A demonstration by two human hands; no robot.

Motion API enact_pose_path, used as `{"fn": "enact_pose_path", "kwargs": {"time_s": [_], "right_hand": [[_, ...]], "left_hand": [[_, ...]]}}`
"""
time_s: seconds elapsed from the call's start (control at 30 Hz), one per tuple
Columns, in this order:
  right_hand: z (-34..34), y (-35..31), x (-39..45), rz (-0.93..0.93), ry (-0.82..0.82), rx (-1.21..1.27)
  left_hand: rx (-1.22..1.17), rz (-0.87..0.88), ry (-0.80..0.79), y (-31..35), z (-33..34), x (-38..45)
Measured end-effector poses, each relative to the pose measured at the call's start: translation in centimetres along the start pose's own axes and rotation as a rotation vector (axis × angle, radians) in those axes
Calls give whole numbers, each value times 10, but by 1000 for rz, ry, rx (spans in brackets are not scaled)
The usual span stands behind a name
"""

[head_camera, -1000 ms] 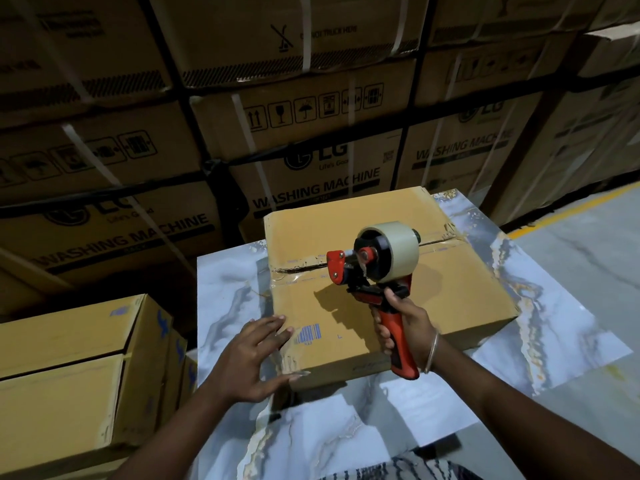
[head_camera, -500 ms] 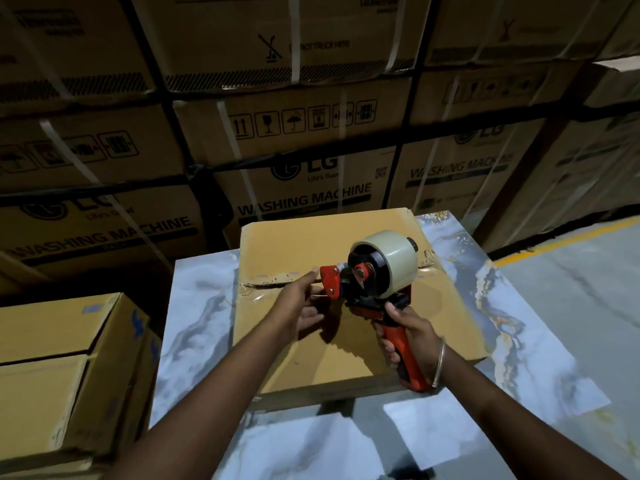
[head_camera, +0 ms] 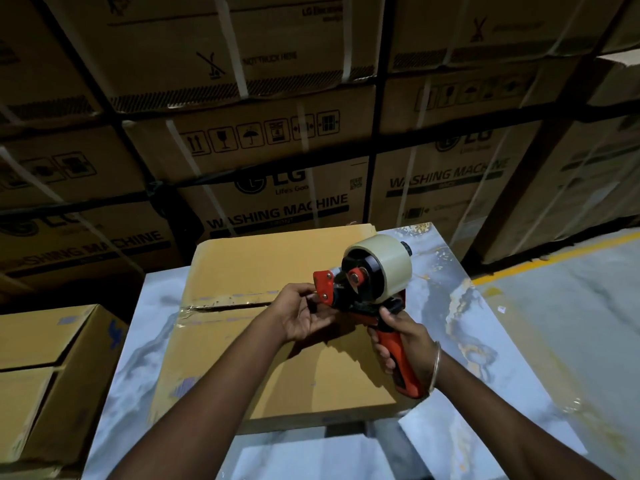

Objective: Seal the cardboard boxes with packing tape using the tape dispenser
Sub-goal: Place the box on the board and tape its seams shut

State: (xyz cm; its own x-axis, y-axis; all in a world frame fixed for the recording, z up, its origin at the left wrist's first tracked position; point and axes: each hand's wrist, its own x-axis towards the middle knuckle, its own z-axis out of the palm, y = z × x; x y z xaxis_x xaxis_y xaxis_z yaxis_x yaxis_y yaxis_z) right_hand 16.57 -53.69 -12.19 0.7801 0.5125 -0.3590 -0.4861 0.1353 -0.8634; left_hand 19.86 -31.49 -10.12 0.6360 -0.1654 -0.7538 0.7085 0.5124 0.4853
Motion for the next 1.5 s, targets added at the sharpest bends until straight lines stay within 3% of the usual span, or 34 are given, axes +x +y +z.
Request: {"fn": "enact_pose_path", "kwargs": {"time_s": [0.33, 0.7, 0.97, 1.13, 1.3, 1.5], "right_hand": [[-39, -14, 1, 32, -7, -13], [-36, -13, 4, 37, 87, 18], [-25, -18, 14, 6, 294, 39], [-30, -14, 15, -40, 338, 50], [-32, -21, 29, -85, 408, 123], [-39, -19, 37, -90, 415, 156]], "left_hand": [[96, -21, 56, 11, 35, 25], [770, 121, 293, 47, 52, 57], [1173, 193, 211, 76, 93, 101], [1228, 264, 201, 116, 108, 134], [1463, 500, 329, 122, 134, 163], [1434, 640, 381, 141, 150, 188]]}}
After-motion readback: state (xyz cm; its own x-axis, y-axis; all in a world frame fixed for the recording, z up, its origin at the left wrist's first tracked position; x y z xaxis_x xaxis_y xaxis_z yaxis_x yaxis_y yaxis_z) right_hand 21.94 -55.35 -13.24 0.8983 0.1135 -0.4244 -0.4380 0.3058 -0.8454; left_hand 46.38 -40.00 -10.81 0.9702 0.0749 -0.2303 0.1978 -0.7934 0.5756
